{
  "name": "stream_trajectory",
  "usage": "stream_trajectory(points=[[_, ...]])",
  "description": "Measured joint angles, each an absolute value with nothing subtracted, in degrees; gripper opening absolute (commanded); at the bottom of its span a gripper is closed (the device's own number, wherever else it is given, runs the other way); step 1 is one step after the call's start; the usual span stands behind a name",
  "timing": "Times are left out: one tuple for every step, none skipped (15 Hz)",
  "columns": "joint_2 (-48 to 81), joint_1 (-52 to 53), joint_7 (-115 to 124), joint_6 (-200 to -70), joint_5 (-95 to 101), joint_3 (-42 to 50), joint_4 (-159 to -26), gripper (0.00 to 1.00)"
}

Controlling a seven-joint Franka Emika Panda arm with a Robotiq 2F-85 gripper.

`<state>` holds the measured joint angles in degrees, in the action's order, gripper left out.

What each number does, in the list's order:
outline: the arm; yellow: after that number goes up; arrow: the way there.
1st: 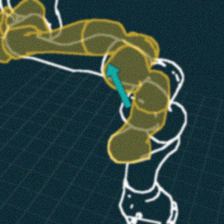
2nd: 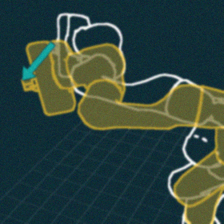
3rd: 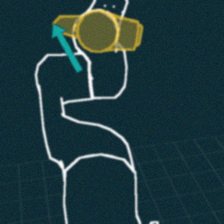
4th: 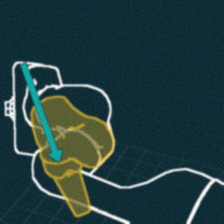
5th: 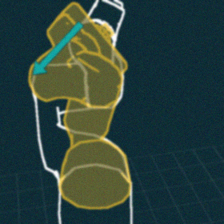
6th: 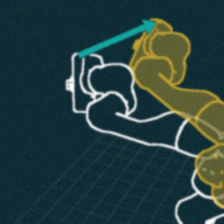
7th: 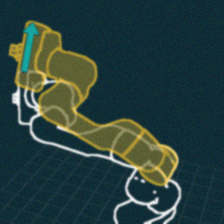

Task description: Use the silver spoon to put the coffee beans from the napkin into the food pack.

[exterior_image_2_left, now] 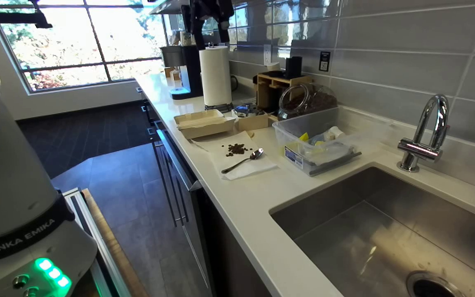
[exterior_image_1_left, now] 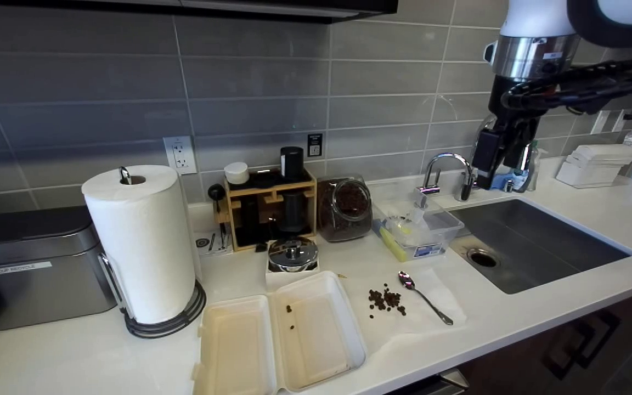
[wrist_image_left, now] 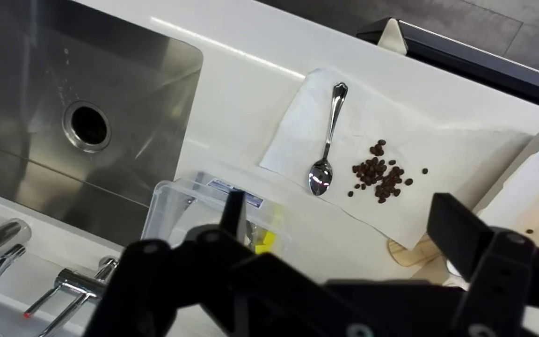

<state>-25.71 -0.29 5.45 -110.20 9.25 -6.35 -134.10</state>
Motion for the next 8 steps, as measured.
stream_trajectory(points=[[-25.0,-0.1,5.4,-111.5,8.2,-5.8,-134.8,1.00],[-24.2,0.1,5.4,-113.0,7.0,-5.2,-135.7,1.00],[-23.2,0.2,5.2,-114.4,5.4,-4.5,-136.6,1.00],[-22.3,0.2,5.2,-115.1,4.0,-3.8,-137.5,1.00],[-21.4,0.2,5.1,-116.1,2.9,-3.1,-138.3,1.00],[-20.4,0.2,5.0,-117.7,2.1,-2.6,-139.2,1.00],[-19.4,0.2,4.8,-119.6,1.2,-2.2,-140.2,1.00],[-18.4,0.2,4.6,-121.5,0.4,-1.9,-141.0,1.00]])
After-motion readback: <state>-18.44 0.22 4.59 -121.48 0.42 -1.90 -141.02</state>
